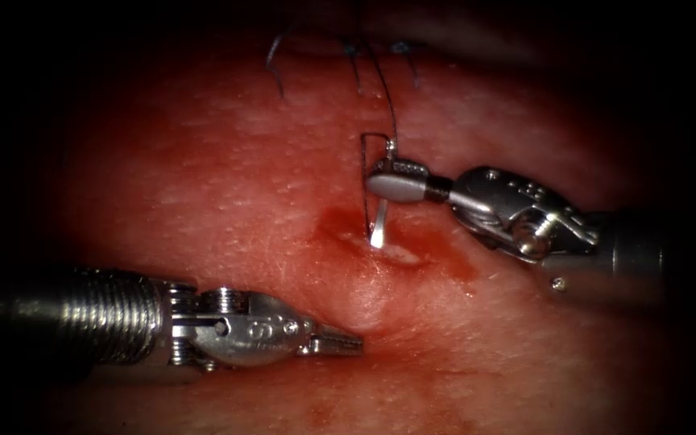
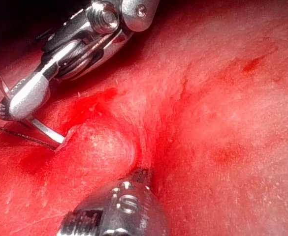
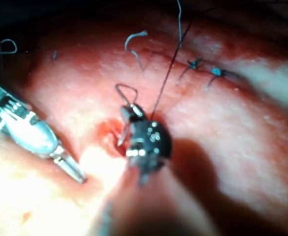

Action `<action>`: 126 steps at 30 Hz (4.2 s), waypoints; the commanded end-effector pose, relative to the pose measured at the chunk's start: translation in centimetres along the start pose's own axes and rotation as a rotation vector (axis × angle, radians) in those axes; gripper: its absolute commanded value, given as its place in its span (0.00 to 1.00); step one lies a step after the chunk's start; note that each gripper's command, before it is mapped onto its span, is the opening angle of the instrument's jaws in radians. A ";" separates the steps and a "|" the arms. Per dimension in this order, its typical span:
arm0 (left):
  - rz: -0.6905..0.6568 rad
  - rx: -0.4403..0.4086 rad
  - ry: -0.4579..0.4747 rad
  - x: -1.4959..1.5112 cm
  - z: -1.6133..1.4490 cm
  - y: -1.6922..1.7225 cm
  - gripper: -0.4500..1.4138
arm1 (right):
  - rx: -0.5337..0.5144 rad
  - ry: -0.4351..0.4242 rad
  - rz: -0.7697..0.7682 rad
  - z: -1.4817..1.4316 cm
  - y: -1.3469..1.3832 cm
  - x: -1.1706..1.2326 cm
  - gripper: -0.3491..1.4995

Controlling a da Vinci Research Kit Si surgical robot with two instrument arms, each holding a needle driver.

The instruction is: Wound Closure

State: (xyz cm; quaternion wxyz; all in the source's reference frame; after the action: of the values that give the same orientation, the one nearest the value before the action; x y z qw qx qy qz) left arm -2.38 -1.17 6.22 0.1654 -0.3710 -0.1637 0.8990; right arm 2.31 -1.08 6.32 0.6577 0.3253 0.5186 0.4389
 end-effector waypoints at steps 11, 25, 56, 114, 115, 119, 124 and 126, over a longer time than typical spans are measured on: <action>0.002 0.009 -0.003 -0.03 0.08 -0.03 0.14 | 0.084 -0.040 0.350 0.18 -0.10 -0.08 0.00; 0.002 0.011 -0.005 -0.05 0.05 -0.05 0.14 | 0.066 -0.196 0.682 0.26 -0.35 -0.26 0.00; 0.001 0.025 -0.010 -0.07 0.04 -0.11 0.13 | 0.089 -0.231 1.020 0.12 -0.80 -0.54 0.00; -0.005 0.039 -0.016 -0.11 0.05 -0.12 0.12 | 0.280 -0.053 1.023 -0.03 -1.25 -0.65 0.15; -0.005 0.039 -0.016 -0.11 0.05 -0.12 0.12 | 0.288 -0.019 0.981 -0.05 -1.22 -0.59 0.35; 0.001 0.040 -0.016 -0.11 0.04 -0.11 0.12 | 0.227 0.100 0.792 -0.24 -1.09 -0.30 0.80; 0.001 0.040 -0.016 -0.11 0.04 -0.10 0.12 | 0.124 0.209 0.569 -0.39 -0.89 -0.08 0.87; 0.001 0.040 -0.016 -0.11 0.04 -0.10 0.12 | 0.115 0.216 0.523 -0.39 -0.85 -0.05 0.88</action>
State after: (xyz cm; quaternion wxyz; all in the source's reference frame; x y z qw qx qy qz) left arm -2.26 -1.12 6.31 0.1715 -0.3599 -0.1467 0.9053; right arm 2.06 -1.47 5.43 0.4484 0.4335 0.5117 0.5909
